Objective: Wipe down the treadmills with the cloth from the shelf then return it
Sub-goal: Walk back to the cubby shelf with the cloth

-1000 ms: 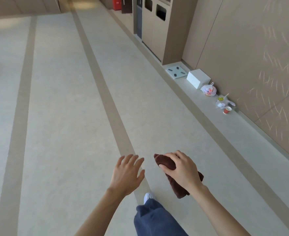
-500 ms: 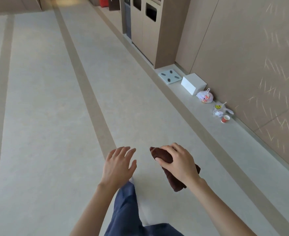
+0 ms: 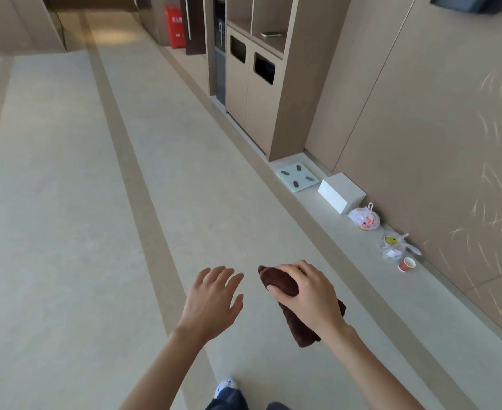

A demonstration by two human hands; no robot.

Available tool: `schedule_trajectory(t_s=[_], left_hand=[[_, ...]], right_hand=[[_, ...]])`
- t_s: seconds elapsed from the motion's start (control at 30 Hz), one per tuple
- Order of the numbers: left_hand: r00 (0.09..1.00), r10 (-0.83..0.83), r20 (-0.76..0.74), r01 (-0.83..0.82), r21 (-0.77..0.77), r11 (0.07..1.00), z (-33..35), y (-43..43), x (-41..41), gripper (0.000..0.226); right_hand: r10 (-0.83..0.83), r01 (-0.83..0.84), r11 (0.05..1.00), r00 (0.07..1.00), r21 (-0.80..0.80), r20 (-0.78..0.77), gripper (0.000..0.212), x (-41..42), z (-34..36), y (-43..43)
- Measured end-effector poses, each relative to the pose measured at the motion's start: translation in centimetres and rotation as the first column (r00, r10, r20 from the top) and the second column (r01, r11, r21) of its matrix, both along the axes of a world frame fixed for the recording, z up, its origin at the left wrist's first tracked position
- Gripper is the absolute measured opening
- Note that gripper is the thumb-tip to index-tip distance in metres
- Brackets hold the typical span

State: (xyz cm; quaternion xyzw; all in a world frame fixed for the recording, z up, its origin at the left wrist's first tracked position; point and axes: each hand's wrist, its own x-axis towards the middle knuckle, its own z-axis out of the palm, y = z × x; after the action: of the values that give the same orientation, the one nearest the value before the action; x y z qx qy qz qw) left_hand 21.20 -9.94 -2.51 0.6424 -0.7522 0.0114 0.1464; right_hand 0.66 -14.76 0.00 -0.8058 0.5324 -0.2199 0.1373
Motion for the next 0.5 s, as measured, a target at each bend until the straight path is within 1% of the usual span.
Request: schedule_trajectory(t_s=[0.1, 0.17, 0.27, 0.4, 0.5], left_hand=[[1.000, -0.014, 0.010, 0.014, -0.014, 1.000, 0.2, -3.5, 1.9, 0.038], [0.999, -0.031, 0.026, 0.031, -0.028, 0.999, -0.2, -5.6, 3.0, 0.040], [0.998, -0.046, 0.043, 0.046, 0.000, 0.999, -1.6, -9.0, 4.2, 0.041], [0.991, -0.081, 0.107, 0.076, 0.051, 0.996, -3.1, -14.9, 5.4, 0.041], [0.985, -0.109, 0.131, 0.102, 0.056, 0.993, -3.8, -20.3, 6.2, 0.042]], right_hand=[[-0.007, 0.006, 1.000, 1.000, 0.019, 0.020, 0.032, 2.0, -0.1, -3.8], [0.008, -0.008, 0.999, 1.000, 0.039, 0.005, 0.033, 3.1, -0.8, -6.1], [0.036, -0.034, 0.995, 0.999, 0.090, -0.022, 0.035, 4.4, -2.3, -9.7], [0.061, -0.056, 0.989, 0.998, 0.138, -0.033, 0.036, 5.8, -3.9, -15.6], [0.054, -0.049, 0.989, 0.998, 0.137, -0.034, 0.037, 6.8, -4.7, -21.1]])
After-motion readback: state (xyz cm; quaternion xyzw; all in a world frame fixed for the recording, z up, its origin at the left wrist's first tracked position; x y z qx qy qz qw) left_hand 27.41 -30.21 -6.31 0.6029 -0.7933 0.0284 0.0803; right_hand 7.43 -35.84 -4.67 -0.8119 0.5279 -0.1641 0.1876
